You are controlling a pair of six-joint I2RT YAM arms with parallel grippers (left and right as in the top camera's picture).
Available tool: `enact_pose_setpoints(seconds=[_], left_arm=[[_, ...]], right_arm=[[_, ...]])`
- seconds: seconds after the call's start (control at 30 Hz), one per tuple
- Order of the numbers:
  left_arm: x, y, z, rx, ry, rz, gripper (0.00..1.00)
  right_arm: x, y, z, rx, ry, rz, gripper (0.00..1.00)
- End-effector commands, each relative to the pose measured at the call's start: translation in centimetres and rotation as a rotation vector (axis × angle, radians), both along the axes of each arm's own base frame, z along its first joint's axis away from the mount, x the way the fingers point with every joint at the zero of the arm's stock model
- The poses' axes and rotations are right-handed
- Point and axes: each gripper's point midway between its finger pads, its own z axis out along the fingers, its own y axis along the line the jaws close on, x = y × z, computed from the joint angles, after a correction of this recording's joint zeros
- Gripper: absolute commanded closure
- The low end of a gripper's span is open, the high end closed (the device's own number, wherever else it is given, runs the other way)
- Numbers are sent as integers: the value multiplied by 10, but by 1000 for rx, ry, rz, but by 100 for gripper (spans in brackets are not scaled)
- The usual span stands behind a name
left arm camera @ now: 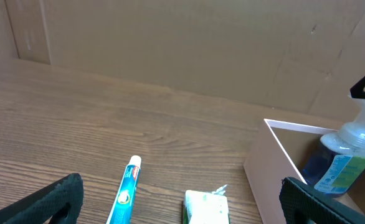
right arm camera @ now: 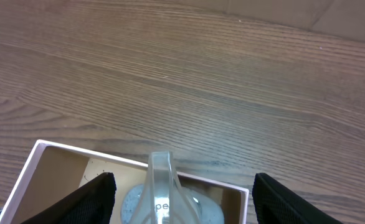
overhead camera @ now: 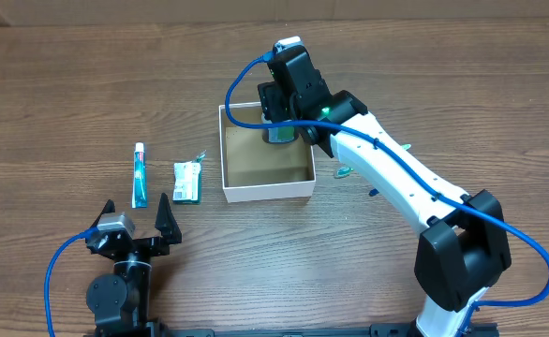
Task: Pack container
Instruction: 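Carry the pump bottle left over the white box, then lower the pump bottle into the box and release it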
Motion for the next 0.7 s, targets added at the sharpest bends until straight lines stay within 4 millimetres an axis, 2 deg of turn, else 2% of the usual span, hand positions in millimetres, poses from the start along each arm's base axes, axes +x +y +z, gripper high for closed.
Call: enact_pose_setpoints(seconds=[0.0,0.1,0.23,0.3,0.4,0.43,0.53,0.6,0.67], left_arm=[[0,-1,1,-16,-7,-8,0],[0,-1,1,-16,-7,-8,0],[0,-1,1,-16,-7,-8,0],[0,-1,1,-16,-7,-8,0],[0,-1,1,-16,-7,-8,0],[0,-1,1,-16,-7,-8,0],[0,-1,1,-16,-7,-8,0],[0,-1,1,-16,-7,-8,0],[0,-1,1,-16,-7,-8,0]], right_arm=[[-9,-8,61,50,-83,-10,27],[-33,-22,72,22,-37,-6,27],[-71,-30,63,1,105,49,28],[-91,-29,49,2,205,90,37],[-113,-32,26,-25,342,116,76],[-117,-33,19,-30,366,119,82],[-121,-35,5,-38,397,115,86],[-122,-35,2,-26,407,94,96],[-125,-30,1,-5,420,108,96]])
